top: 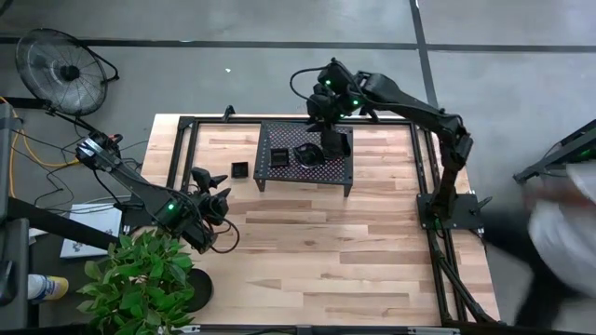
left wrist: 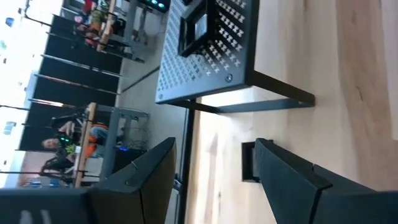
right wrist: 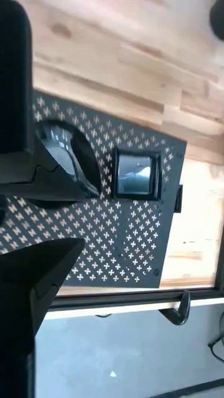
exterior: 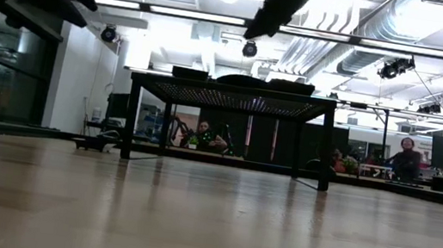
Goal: Pick & Place Mini shaped plates
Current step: Stack the square plate on the square plates on the shelf
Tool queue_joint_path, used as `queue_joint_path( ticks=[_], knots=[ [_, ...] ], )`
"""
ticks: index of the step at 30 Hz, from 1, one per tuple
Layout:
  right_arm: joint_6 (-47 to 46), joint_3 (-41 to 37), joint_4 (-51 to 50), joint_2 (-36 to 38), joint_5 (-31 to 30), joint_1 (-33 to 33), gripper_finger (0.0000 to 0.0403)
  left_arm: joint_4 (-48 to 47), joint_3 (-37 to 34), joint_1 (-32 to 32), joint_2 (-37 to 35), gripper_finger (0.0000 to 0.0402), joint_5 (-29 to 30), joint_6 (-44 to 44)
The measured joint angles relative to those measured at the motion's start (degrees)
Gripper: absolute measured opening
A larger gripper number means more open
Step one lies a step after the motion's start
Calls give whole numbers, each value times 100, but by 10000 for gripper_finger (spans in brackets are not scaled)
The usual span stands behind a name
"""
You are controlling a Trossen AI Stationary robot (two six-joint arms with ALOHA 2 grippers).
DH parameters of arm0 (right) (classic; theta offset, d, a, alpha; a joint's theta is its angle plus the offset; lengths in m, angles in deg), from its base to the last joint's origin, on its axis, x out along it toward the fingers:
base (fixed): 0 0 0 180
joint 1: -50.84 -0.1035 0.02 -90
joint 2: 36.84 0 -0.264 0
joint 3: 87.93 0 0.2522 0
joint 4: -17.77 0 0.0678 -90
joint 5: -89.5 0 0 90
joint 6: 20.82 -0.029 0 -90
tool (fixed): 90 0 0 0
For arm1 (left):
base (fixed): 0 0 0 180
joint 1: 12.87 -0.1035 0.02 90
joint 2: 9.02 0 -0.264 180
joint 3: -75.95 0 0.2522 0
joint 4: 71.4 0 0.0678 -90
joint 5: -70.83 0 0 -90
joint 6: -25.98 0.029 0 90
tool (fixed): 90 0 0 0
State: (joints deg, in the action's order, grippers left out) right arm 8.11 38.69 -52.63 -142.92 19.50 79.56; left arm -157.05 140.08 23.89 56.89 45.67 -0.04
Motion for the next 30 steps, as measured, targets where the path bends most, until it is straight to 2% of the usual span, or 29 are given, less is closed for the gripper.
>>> queue_joint_path(
  ticks=[3,12,17,19,22,26,30],
  knots=[
    [-215,-8,-157,194,3,-58,103,10,0,-1,0,213,-160,-42],
    [-1175,-13,-45,377,-10,-540,103,58,0,-1,0,213,-129,-382],
    [-2029,-13,288,377,-500,-1108,103,65,0,-1,0,213,-128,-744],
    [-2134,-13,336,377,-756,-1356,103,68,0,-1,0,213,-123,-819],
    [-2123,-42,372,377,-808,-1698,103,65,0,-1,0,213,5,-838],
    [-2205,-364,789,392,-1043,-2186,103,63,0,-1,-4,213,158,-915],
    [-2276,-1211,1694,528,-1492,-2608,103,-116,0,-51,-5,213,208,-1209]
  ],
)
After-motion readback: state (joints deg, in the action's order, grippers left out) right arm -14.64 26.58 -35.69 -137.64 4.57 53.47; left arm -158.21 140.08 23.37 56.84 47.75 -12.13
